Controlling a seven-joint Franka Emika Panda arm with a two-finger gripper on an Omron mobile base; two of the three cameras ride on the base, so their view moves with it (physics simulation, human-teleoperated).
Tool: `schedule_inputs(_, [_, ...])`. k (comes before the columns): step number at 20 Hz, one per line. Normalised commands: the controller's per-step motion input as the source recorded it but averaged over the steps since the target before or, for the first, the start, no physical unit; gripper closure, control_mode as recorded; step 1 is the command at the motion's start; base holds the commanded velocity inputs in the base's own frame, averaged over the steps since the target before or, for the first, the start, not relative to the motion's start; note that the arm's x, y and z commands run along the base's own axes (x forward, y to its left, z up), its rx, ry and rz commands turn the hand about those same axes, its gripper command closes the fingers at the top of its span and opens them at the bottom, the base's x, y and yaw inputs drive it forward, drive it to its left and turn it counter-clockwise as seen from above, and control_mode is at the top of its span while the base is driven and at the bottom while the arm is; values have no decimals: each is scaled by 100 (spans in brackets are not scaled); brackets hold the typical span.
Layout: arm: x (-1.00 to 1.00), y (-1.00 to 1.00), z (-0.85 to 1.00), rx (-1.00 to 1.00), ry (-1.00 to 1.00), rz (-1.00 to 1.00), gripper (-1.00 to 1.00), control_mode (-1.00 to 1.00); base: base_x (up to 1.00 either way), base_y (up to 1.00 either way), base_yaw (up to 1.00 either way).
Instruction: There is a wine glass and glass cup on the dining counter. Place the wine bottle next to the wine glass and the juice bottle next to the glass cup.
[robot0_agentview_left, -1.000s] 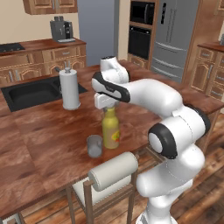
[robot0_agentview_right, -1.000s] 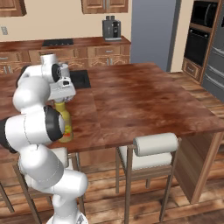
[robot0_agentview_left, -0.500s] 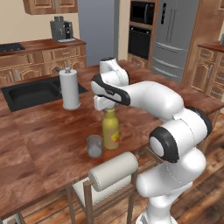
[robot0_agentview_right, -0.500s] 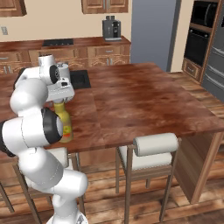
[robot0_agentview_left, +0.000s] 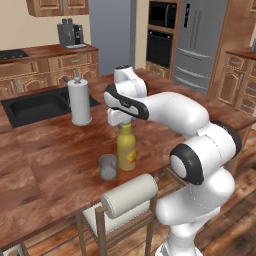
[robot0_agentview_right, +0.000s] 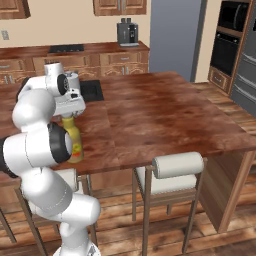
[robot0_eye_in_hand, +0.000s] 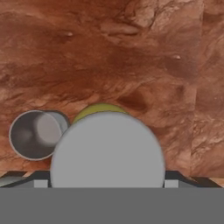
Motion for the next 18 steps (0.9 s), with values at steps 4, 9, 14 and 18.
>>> schedule_inputs(4, [0, 1, -15, 0, -2, 0, -100, -100, 0, 0, 0])
schedule_inputs(9, [-2, 0, -2, 0, -7, 0, -100, -100, 0, 0, 0])
schedule_inputs(14, [-2, 0, 0, 0, -11, 0, -100, -100, 0, 0, 0])
schedule_inputs(18, [0, -5, 3, 0, -8, 0, -100, -100, 0, 0, 0])
